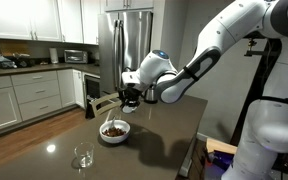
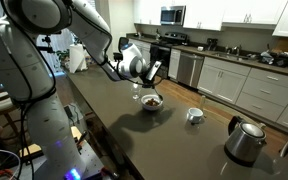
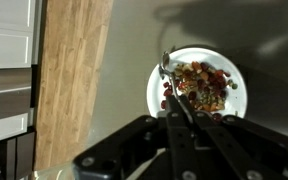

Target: Use the spoon to put the contents in the bowl into the cup, then mix the contents in the bowl

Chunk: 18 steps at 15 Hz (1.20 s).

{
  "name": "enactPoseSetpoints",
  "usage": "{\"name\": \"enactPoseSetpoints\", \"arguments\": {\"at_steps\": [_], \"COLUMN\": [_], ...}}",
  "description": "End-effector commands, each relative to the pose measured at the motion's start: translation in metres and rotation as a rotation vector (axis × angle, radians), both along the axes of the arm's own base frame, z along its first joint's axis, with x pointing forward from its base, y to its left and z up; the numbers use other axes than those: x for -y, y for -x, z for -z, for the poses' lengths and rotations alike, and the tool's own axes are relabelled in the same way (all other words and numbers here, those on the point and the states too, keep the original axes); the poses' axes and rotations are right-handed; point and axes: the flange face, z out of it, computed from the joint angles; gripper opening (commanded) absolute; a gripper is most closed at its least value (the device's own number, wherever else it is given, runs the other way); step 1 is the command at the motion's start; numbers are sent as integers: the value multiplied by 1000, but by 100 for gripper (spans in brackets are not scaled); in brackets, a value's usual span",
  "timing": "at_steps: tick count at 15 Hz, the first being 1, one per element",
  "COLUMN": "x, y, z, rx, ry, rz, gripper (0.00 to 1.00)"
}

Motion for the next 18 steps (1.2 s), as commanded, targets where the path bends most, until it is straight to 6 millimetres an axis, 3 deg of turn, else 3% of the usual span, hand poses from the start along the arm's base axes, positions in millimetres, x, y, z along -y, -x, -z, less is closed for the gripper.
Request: {"name": "enactPoseSetpoints", "arguments": {"at_steps": [1, 12, 18], "x": [11, 12, 24], "y": [-3, -8, -12], "z": [0, 32, 31], "rx": [7, -104, -114], "ry": [9, 4, 10], "rz": [38, 86, 136], "gripper": [2, 2, 2]}}
